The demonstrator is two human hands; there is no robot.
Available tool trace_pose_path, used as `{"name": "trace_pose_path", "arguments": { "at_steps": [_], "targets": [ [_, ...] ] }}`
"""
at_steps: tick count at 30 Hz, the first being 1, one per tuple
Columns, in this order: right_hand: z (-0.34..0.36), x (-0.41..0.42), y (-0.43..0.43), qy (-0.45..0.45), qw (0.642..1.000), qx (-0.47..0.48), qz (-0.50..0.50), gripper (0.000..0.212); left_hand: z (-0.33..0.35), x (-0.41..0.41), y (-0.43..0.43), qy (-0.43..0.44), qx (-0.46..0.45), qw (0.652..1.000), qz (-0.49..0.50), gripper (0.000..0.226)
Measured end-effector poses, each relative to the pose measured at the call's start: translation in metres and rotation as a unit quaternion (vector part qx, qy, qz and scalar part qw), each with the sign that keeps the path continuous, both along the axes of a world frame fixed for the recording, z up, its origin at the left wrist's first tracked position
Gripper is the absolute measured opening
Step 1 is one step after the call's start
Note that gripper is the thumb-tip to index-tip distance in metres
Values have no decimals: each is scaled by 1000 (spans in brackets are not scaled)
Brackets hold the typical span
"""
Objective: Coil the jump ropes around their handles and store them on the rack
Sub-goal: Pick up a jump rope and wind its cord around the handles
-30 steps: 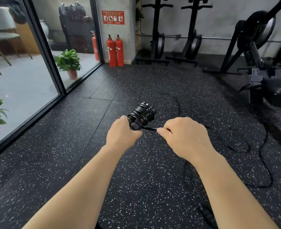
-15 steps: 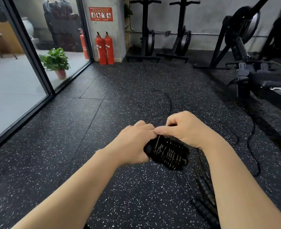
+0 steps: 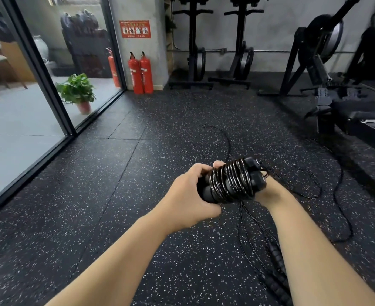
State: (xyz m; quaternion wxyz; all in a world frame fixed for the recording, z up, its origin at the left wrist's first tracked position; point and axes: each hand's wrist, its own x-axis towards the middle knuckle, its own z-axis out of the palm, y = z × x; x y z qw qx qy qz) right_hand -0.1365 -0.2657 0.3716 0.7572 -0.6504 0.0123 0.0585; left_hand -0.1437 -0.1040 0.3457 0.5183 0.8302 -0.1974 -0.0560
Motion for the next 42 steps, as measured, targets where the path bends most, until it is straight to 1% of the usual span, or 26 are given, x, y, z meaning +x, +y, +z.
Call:
{"name": "trace_pose_path", "arguments": {
  "at_steps": [1, 2, 3, 4, 5, 6, 8, 10, 12, 14, 16, 19, 20, 22, 24, 26, 27, 31, 33, 36, 39, 40, 42],
  "targets": [
    [1, -1, -1, 7, 999, -29, 25, 5, 0, 1, -1, 9, -19, 1000, 6, 63],
    [-6, 5, -7, 13, 995, -86, 50, 16, -1, 1, -3, 23, -38, 999, 15, 65],
    [-10, 7, -10, 7, 978, -197, 61, 26, -1, 3, -3, 34, -50, 998, 27, 65],
    [-15, 11, -11, -23, 955, -292, 46, 29, 0, 5, -3, 43, -54, 997, 42, 63],
    [-19, 14, -11, -33, 935, -351, 28, 32, 1, 8, -2, 55, -57, 995, 55, 58],
    [-23, 16, -11, -37, 922, -384, 26, 39, 2, 11, -1, 75, -67, 993, 61, 52],
    [-27, 19, -9, -40, 897, -439, 12, 55, 6, 15, 3, 142, -122, 981, 54, 39],
    [-25, 18, -9, -36, 859, -510, -11, 59, 9, 18, 7, 203, -181, 962, 37, 26],
    [-20, 15, -7, -47, 812, -581, -22, 57, 10, 21, 12, 218, -186, 957, 44, 17],
    [-19, 13, -5, -55, 777, -627, -16, 53, 6, 26, 16, 204, -176, 961, 64, 14],
    [-16, 10, -1, -67, 747, -662, -4, 46, 0, 32, 19, 187, -174, 962, 94, 15],
    [-15, 9, 8, -84, 726, -682, 13, 38, -9, 40, 24, 154, -158, 960, 170, 25],
    [-14, 8, 11, -85, 723, -686, 19, 37, -12, 43, 27, 132, -138, 962, 195, 29],
    [-13, 7, 16, -88, 715, -693, 31, 36, -17, 47, 31, 69, -67, 967, 235, 32],
    [-11, 5, 22, -86, 714, -694, 46, 34, -18, 47, 33, 1, 41, 964, 262, 33],
    [-9, 3, 28, -81, 719, -688, 56, 32, -16, 45, 32, -50, 155, 944, 285, 34],
    [-7, 1, 31, -77, 724, -683, 61, 30, -16, 43, 30, -68, 196, 933, 295, 35],
    [-3, -3, 43, -64, 758, -645, 74, 29, -17, 37, 21, -140, 292, 895, 307, 41],
    [-4, -4, 48, -69, 786, -610, 65, 31, -19, 34, 16, -168, 325, 881, 300, 44],
    [-7, -3, 53, -58, 854, -516, 24, 44, -24, 28, 6, -227, 349, 865, 279, 42],
    [-7, -1, 53, 0, 912, -411, -18, 69, -29, 24, -1, -258, 334, 870, 255, 38],
    [-7, -1, 52, 16, 922, -385, -30, 76, -29, 24, -3, -256, 327, 877, 243, 37],
    [-9, 1, 49, 34, 929, -363, -56, 80, -29, 21, -5, -248, 310, 892, 215, 38]
  ]
}}
